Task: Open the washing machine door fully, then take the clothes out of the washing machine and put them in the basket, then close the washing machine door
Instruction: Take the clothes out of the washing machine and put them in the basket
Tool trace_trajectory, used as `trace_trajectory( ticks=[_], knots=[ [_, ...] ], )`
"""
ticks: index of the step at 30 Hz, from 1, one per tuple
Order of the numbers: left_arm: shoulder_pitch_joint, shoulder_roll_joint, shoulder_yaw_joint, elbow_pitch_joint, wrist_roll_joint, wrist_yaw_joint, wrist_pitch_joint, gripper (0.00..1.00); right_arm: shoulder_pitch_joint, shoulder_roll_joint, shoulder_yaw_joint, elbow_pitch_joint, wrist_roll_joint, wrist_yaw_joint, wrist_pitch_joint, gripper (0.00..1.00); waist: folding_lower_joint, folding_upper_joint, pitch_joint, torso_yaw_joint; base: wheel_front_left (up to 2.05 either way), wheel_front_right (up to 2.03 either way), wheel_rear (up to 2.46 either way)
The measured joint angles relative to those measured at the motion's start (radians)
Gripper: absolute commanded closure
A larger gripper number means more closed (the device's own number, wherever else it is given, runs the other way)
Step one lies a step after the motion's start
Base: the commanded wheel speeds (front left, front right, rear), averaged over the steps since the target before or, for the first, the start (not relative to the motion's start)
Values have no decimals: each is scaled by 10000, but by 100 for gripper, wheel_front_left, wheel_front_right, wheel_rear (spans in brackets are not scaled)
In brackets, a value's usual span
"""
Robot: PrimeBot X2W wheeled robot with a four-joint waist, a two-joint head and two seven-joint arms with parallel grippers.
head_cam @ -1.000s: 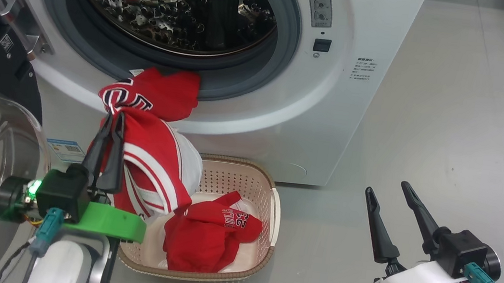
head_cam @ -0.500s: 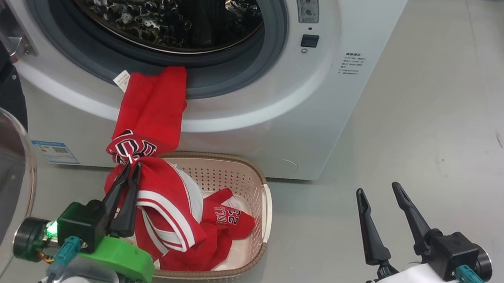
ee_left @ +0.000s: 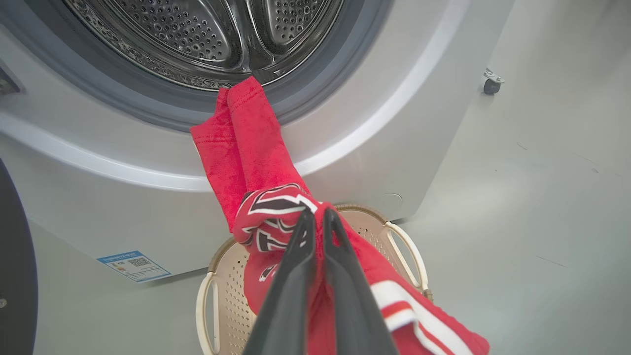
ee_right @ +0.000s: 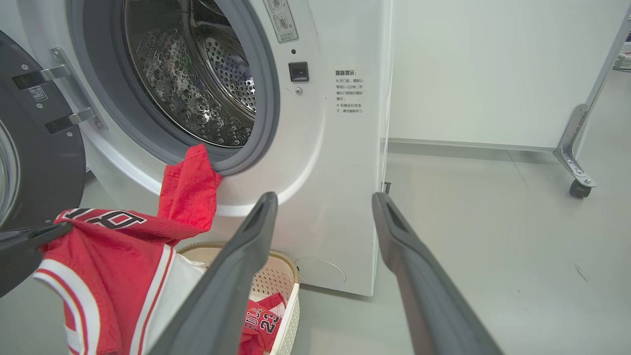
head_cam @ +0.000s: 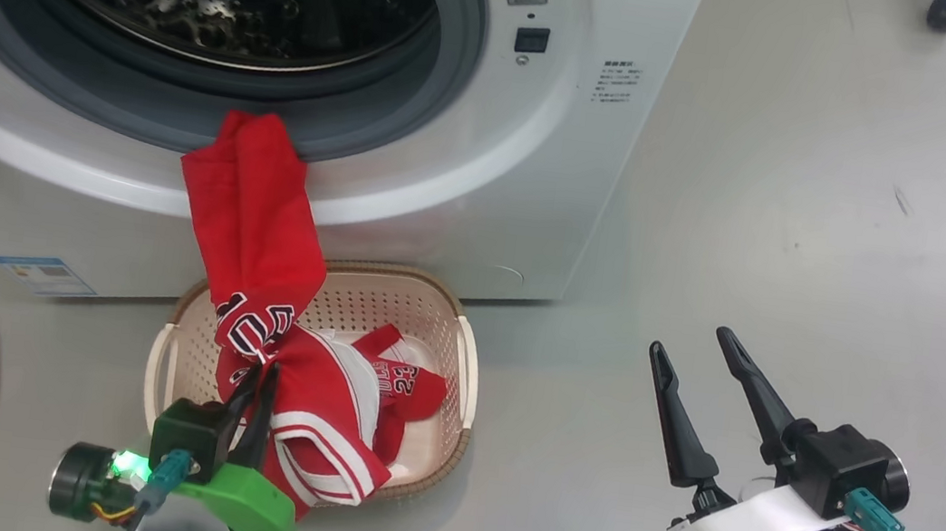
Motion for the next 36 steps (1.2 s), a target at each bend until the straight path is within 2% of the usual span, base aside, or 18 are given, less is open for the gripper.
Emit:
trace_trajectory(
  ticks=[22, 23, 24, 25, 26, 36],
  knots=[
    [-3001, -25, 922, 3545, -502, 0, 288, 100, -951, 6, 54, -234, 127, 253, -10, 0, 0, 0, 1932, -1175, 0, 0, 0],
    [-3125, -29, 913, 3703, -506, 0, 307, 89, -983, 2, 46, -230, 127, 253, -10, 0, 0, 0, 2018, -1217, 0, 0, 0],
    [-3241, -50, 965, 3864, -619, 0, 305, 71, -1027, -2, 54, -188, 127, 261, -10, 0, 0, 0, 2096, -1256, 0, 0, 0],
    [-3347, -50, 991, 4067, -734, 0, 309, 18, -1084, -10, 69, -109, 127, 263, -10, 0, 0, 0, 2164, -1298, 0, 0, 0],
    [-3401, -48, 1011, 4222, -777, 0, 305, 0, -1117, -10, 84, -65, 127, 263, -12, 0, 0, 0, 2212, -1340, 0, 0, 0],
    [-3567, -52, 1024, 5348, -928, -4, 61, 0, -1197, 4, 153, 196, 226, 339, -13, 0, 1, 0, 2181, -1457, 0, 0, 0]
  ],
)
